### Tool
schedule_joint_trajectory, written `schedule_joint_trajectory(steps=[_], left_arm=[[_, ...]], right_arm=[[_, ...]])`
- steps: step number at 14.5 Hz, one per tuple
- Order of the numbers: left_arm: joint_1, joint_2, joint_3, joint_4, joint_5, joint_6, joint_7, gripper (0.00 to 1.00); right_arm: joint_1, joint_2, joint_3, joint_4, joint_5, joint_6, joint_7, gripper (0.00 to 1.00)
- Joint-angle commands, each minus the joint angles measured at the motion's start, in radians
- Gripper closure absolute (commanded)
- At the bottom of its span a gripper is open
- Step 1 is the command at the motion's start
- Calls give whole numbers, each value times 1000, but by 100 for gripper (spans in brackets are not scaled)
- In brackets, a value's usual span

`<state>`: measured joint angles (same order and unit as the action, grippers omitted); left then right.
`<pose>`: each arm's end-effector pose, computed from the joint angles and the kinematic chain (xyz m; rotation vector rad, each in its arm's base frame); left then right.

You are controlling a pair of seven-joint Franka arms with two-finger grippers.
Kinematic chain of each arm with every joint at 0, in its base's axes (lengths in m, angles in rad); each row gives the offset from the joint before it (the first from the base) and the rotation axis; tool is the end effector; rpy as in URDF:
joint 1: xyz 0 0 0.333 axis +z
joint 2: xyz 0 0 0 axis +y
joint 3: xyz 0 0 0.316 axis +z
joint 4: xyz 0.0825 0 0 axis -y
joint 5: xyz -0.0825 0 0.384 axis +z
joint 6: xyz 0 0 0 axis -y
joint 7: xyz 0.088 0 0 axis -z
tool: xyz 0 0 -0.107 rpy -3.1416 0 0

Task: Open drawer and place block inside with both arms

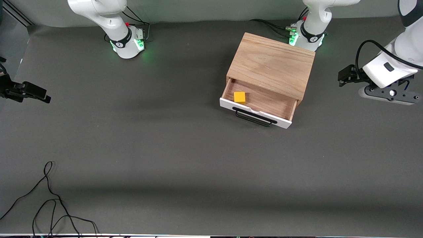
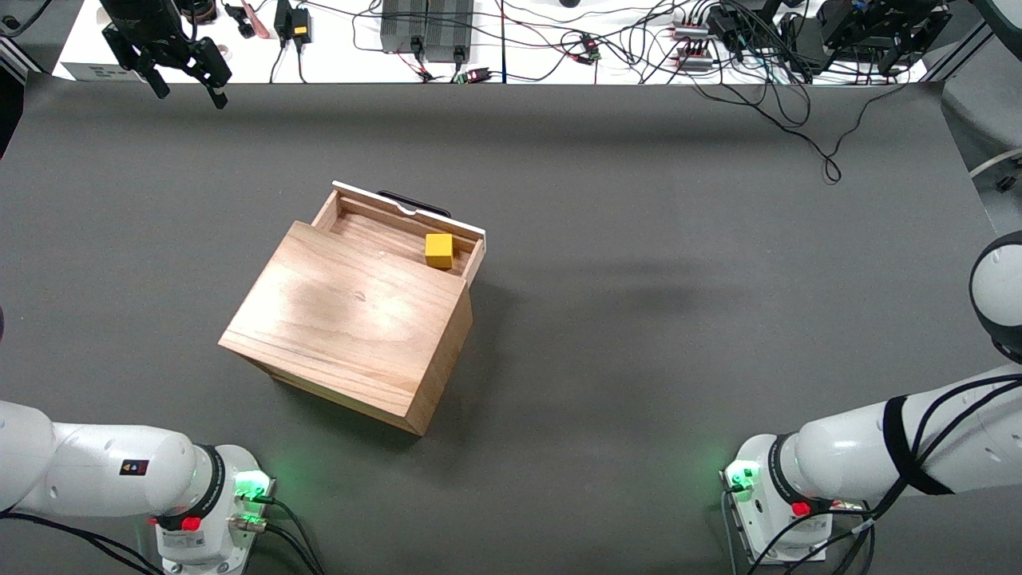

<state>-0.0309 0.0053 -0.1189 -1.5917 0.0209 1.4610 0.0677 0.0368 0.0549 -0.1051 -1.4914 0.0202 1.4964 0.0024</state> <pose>0.5372 -0.0785 0.6031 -3.0905 0.3361 0.2102 0.5630 -0.0344 0.6248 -3.1227 0.1088 0.0767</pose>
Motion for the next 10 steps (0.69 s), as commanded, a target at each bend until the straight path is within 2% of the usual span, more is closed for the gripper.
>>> schedule_joint_trajectory(steps=[1,10], left_arm=[[-7,-4,4,-1,4,-13,-5,0],[-7,-4,4,-1,4,-13,-8,0]], right_arm=[[-8,-1,4,0,-29,2,-59,0],[-6,-1,4,0,-40,2,-87,0]])
